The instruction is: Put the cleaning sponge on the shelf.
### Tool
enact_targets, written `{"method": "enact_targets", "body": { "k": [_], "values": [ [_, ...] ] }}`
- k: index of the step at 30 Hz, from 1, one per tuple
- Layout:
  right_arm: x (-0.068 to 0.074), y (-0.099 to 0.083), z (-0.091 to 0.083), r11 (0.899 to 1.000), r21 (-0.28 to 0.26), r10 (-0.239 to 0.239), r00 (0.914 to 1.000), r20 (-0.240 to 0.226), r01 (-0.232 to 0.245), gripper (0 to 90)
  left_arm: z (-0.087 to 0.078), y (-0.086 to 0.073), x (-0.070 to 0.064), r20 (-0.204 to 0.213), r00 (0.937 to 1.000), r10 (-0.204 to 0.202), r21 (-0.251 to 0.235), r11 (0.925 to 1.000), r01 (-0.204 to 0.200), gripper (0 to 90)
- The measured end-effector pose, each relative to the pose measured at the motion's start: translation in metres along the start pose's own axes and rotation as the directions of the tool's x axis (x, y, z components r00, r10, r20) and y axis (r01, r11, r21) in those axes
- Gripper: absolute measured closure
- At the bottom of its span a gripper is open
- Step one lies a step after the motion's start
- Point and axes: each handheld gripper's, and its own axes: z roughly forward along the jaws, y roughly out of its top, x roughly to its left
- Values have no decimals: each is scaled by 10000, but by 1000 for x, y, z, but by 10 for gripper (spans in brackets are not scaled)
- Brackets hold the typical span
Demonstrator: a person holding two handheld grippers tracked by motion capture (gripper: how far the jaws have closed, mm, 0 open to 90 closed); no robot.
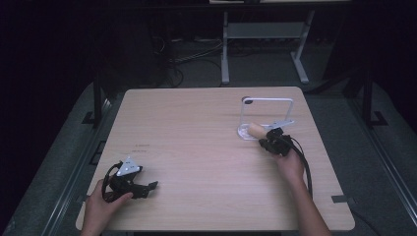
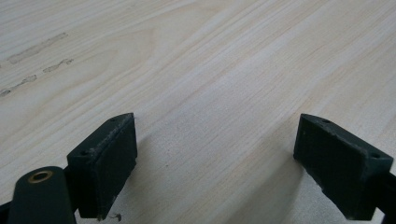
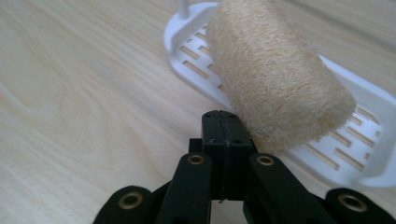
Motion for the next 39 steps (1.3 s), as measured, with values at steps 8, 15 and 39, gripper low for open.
{"method": "enact_targets", "body": {
  "k": [8, 15, 39],
  "values": [
    [-16, -5, -4, 9990, -143, 438, 9974, 568, -430, 896, 0, 0, 0, -7, 10000, 23, 0, 10000, -23, 129],
    [-25, -8, -5, 9968, -274, 778, 9930, 891, -756, 896, 0, 0, 0, -6, 10000, 22, -2, 10000, -22, 129],
    [-18, -10, -18, 9973, -481, 581, 9961, 669, -550, 766, 0, 0, 0, 5, 10000, -12, 1, 10000, 12, 129]
  ]
}}
